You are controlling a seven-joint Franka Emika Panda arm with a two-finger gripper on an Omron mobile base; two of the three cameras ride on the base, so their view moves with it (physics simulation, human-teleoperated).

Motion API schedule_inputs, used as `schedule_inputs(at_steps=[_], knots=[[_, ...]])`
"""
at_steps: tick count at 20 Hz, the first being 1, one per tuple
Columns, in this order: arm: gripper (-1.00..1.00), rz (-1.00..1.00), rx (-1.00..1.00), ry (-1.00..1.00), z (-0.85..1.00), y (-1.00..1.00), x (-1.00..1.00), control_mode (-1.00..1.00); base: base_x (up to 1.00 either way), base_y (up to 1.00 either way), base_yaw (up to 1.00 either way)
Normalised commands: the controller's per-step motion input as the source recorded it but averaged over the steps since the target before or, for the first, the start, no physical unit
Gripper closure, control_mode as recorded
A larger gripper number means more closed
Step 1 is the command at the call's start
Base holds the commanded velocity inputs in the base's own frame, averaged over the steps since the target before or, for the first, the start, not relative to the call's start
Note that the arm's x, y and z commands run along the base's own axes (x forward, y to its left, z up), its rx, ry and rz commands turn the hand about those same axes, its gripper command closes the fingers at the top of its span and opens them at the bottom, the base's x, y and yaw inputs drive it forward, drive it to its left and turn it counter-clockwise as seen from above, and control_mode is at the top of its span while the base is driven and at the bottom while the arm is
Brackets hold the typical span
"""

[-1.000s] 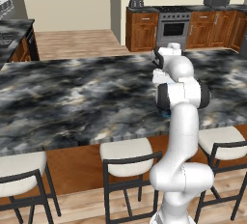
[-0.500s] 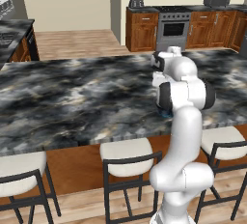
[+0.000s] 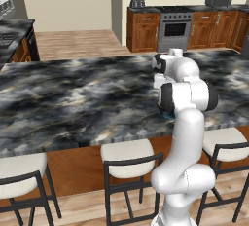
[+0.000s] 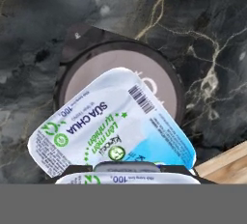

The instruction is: Stack the yogurt containers by placing the smaller containers on top of the larger containers.

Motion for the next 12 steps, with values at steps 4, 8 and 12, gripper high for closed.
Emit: schedule_inputs(at_steps=[4,8,12], knots=[[1.0,0.0,0.0,0.0,0.0,0.0,0.04,-1.0,0.0,0.0,0.0],[1.0,0.0,0.0,0.0,0.0,0.0,0.06,-1.0,0.0,0.0,0.0],[1.0,0.0,0.0,0.0,0.0,0.0,0.02,-1.0,0.0,0.0,0.0]])
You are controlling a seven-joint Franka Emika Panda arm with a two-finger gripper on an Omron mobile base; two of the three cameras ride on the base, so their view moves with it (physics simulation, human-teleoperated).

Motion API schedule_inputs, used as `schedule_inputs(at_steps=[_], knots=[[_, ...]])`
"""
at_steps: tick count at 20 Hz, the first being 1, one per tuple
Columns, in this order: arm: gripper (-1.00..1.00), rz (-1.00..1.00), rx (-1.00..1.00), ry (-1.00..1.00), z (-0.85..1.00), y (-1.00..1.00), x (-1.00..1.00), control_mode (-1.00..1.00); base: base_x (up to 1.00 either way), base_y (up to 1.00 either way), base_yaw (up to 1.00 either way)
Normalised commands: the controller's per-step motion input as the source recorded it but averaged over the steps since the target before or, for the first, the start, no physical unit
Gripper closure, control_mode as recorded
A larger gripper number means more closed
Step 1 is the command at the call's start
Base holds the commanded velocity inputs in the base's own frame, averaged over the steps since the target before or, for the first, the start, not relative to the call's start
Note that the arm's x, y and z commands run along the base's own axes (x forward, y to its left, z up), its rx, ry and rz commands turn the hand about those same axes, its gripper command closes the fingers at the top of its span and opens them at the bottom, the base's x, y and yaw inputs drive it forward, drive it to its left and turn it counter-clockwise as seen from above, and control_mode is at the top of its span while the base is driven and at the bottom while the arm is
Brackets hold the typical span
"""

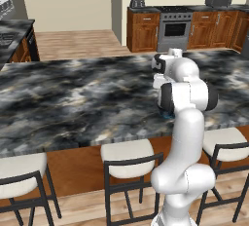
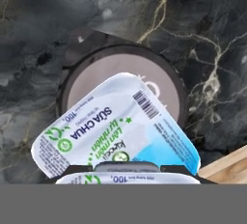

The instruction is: Stack the yogurt containers by placing the smaller containers on top of the larger containers.

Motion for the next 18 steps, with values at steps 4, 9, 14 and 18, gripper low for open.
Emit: schedule_inputs(at_steps=[4,9,14,18], knots=[[1.0,0.0,0.0,0.0,0.0,0.0,0.04,-1.0,0.0,0.0,0.0],[1.0,0.0,0.0,0.01,-0.05,0.0,0.05,-1.0,0.0,0.0,0.0],[1.0,0.0,0.0,0.04,-0.1,0.0,0.06,-1.0,0.0,0.0,0.0],[1.0,0.0,0.0,0.05,-0.14,0.0,0.05,-1.0,0.0,0.0,0.0]])
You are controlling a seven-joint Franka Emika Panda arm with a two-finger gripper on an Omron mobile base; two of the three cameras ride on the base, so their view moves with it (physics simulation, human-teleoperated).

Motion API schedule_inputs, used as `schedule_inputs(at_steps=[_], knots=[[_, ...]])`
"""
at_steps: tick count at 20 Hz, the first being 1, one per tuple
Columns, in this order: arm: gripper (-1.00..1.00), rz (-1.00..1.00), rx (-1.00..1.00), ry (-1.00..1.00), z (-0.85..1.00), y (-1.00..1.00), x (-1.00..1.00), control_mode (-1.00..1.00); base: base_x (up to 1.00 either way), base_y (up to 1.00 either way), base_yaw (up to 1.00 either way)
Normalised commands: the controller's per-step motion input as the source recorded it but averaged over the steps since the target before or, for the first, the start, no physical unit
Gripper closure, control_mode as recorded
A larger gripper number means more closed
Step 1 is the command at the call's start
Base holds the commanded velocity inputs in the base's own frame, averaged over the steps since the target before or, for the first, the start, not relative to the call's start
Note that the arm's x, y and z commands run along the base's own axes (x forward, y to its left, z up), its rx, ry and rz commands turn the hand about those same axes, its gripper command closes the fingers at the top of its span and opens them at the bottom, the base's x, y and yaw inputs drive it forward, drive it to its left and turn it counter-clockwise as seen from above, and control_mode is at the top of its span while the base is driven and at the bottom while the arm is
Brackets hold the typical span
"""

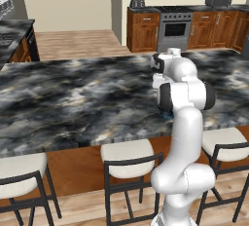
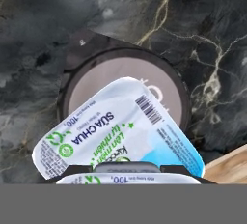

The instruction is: Stack the yogurt containers by placing the smaller containers on top of the larger containers.

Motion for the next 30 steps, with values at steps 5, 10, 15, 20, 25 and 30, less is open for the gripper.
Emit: schedule_inputs(at_steps=[5,10,15,20,25,30], knots=[[1.0,0.0,0.0,0.02,-0.15,0.0,0.0,-1.0,0.0,0.0,0.0],[-1.0,0.0,0.0,0.0,-0.16,0.0,-0.06,-1.0,0.0,0.0,0.0],[-1.0,0.0,0.0,0.0,-0.09,-0.01,-0.08,-1.0,0.0,0.0,0.0],[-1.0,0.0,0.02,0.05,-0.01,0.0,-0.06,-1.0,0.0,0.0,0.0],[-1.0,0.0,0.09,0.07,0.07,0.0,0.0,-1.0,0.0,0.0,0.0],[-1.0,0.0,0.09,0.03,0.21,0.01,0.0,-1.0,0.0,0.0,0.0]])
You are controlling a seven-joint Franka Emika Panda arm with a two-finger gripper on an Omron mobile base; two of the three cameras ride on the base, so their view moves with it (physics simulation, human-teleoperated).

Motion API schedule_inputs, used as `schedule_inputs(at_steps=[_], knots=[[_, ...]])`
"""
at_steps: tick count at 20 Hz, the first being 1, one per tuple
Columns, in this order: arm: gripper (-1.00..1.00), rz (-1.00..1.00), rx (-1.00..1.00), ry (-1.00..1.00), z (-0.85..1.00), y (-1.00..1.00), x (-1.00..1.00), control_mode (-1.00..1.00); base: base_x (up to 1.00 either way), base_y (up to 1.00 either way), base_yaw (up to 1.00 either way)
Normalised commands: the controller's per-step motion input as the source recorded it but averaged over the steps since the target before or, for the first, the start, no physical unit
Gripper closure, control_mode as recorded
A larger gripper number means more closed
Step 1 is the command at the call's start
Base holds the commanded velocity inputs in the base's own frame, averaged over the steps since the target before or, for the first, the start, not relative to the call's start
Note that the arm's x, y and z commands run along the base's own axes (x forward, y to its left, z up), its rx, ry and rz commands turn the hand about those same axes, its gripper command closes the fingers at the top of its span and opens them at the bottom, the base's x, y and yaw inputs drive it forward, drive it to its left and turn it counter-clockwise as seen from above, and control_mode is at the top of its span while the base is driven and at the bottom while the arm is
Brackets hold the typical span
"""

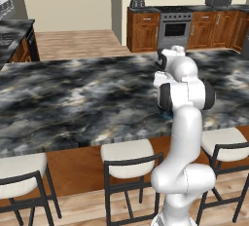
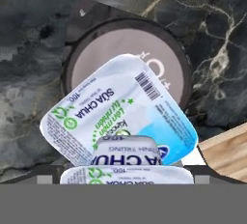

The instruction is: Stack the yogurt containers by placing the smaller containers on top of the larger containers.

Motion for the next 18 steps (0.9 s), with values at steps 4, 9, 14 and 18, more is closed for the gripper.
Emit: schedule_inputs(at_steps=[4,9,14,18], knots=[[-1.0,0.0,0.05,0.01,0.23,0.03,0.0,-1.0,0.0,0.0,0.0],[-1.0,0.0,0.01,0.02,0.23,0.02,0.0,-1.0,0.0,0.0,0.0],[-1.0,0.0,-0.01,0.0,0.31,0.01,-0.04,-1.0,0.0,0.0,0.0],[-1.0,0.0,-0.06,0.04,0.31,0.03,-0.18,-1.0,0.0,0.0,0.0]])
